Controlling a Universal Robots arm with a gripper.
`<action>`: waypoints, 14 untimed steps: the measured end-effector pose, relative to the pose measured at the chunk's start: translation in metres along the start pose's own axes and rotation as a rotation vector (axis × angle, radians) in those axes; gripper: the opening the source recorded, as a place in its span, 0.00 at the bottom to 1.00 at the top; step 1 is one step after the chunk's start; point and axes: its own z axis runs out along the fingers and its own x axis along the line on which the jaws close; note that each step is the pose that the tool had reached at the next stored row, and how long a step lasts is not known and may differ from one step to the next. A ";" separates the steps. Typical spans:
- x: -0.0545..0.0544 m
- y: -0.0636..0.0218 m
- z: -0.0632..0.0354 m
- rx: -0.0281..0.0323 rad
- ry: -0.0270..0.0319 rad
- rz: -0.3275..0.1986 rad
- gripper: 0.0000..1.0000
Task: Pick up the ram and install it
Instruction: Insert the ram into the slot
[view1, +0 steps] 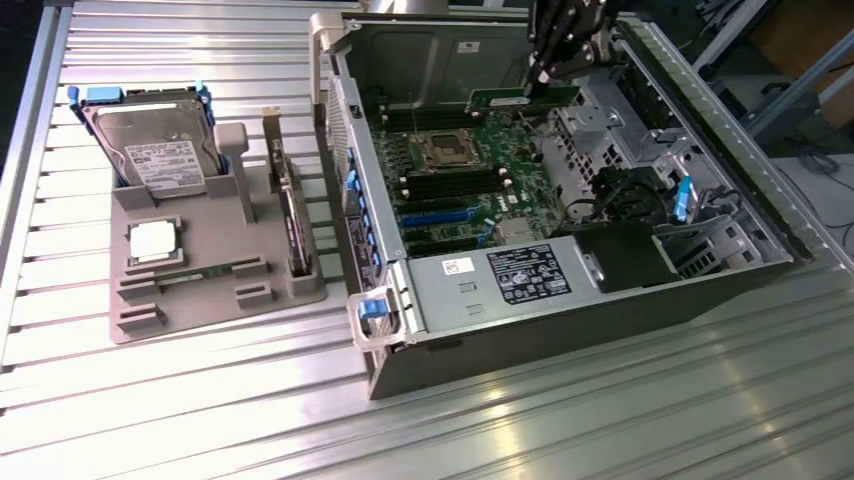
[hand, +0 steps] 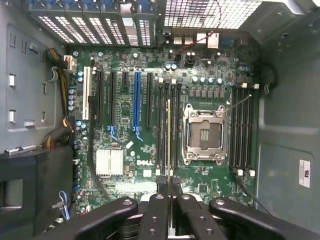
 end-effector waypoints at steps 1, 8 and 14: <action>0.002 0.0024 0.0047 0.0000 -0.0001 0.001 0.12; 0.005 0.0157 0.0319 0.0001 -0.0002 0.004 0.12; 0.006 0.0214 0.0492 0.0001 -0.0003 0.006 0.12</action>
